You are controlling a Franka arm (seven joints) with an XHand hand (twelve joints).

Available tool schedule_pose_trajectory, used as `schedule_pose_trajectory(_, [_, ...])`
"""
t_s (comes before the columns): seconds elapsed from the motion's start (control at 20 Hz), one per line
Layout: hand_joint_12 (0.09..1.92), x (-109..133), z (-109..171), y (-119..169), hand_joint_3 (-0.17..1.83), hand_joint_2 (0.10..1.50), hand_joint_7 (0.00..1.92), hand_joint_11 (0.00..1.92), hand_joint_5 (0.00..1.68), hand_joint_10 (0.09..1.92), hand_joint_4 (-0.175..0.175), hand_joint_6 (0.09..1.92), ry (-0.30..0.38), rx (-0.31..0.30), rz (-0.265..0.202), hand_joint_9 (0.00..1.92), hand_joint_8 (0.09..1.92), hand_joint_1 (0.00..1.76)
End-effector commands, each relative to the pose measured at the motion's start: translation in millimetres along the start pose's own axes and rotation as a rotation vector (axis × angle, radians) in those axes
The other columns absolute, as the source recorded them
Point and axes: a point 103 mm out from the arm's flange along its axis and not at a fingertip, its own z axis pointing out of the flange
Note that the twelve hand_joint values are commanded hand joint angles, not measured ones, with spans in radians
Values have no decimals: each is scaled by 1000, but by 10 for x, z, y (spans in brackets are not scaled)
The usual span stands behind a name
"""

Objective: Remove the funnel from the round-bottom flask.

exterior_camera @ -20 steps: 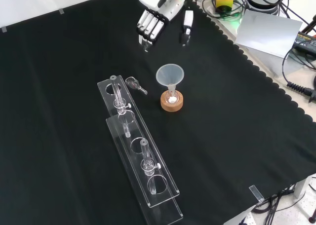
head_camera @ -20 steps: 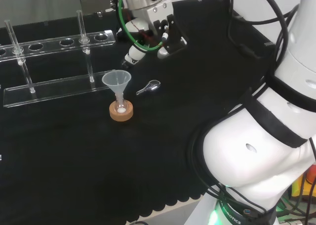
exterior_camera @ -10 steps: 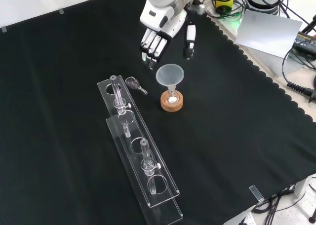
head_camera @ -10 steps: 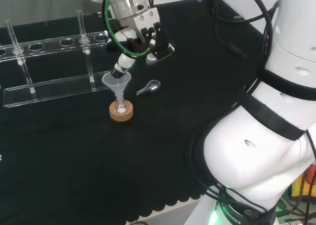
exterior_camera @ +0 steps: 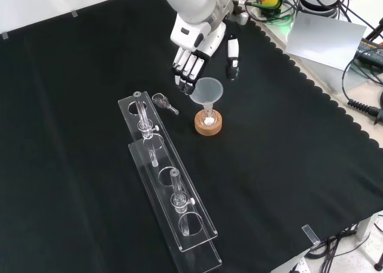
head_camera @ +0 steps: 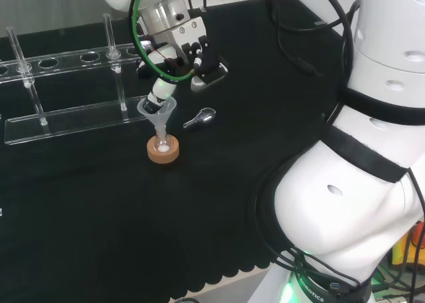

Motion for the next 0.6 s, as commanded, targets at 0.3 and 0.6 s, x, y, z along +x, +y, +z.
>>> schedule_pose_trajectory(0.3, [1473, 103, 96, 112, -171, 915, 0, 186, 35, 750, -54, 87, -28, 26, -6, 0, 193, 494])
schedule_pose_trajectory(0.6, [1480, 33, 173, 150, -160, 912, 0, 166, 4, 661, -54, 87, -46, 42, -7, 0, 115, 536])
